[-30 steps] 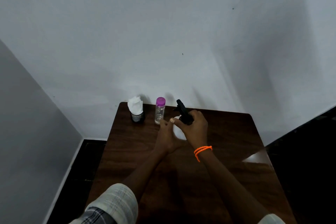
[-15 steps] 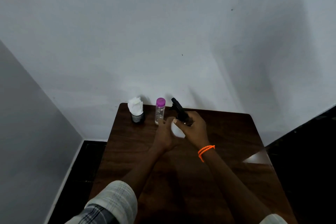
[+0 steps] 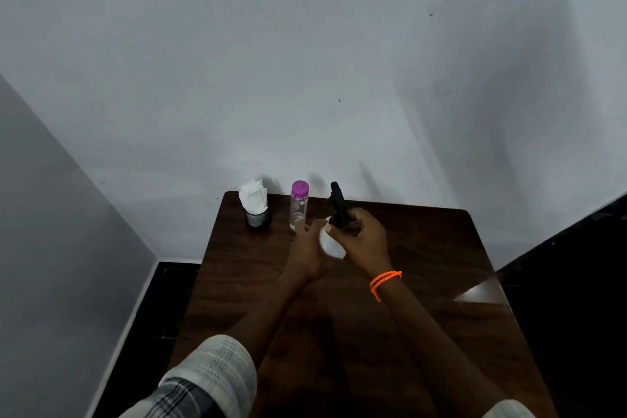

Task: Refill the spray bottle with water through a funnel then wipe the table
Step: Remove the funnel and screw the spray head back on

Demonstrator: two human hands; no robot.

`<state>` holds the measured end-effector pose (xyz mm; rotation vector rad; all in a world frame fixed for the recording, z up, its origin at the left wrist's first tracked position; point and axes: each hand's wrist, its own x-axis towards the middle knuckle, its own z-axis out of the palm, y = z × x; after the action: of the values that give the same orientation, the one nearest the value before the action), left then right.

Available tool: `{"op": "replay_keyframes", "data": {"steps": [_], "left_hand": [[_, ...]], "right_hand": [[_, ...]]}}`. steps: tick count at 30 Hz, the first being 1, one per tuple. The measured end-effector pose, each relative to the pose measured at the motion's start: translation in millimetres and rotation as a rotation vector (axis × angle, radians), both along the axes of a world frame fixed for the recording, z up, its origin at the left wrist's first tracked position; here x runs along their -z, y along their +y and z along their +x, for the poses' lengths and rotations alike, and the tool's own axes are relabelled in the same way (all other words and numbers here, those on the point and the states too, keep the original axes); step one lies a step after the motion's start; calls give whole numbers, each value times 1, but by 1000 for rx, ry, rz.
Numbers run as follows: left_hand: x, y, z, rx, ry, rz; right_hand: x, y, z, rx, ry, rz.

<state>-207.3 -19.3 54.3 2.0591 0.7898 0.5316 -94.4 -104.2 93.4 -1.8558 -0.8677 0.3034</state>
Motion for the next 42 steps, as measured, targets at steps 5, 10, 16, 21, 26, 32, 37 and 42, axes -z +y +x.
{"op": "replay_keyframes", "data": {"steps": [5,10,16,21,26,32,37,42], "left_hand": [[0,-8,3,-3,-13,-8],[2,-17,9,-36,8,-15],[-1,-40,16,-66,-19,-4],[2,-61,21,-93,7,9],[-2,-82,27,-143,28,-50],[4,-110,24,-196,73,-76],[12,-131,12,-230,109,-102],[17,-136,-6,-167,146,-128]], "right_hand": [[-2,-4,2,55,9,-20],[-2,-19,12,-68,49,16],[-6,-32,18,21,23,-34],[-6,-54,33,-174,46,-23],[-8,-73,42,-187,17,-25],[-5,-91,38,-162,-29,-43],[5,-105,34,-231,-36,-73],[4,-110,18,-314,18,-88]]}}
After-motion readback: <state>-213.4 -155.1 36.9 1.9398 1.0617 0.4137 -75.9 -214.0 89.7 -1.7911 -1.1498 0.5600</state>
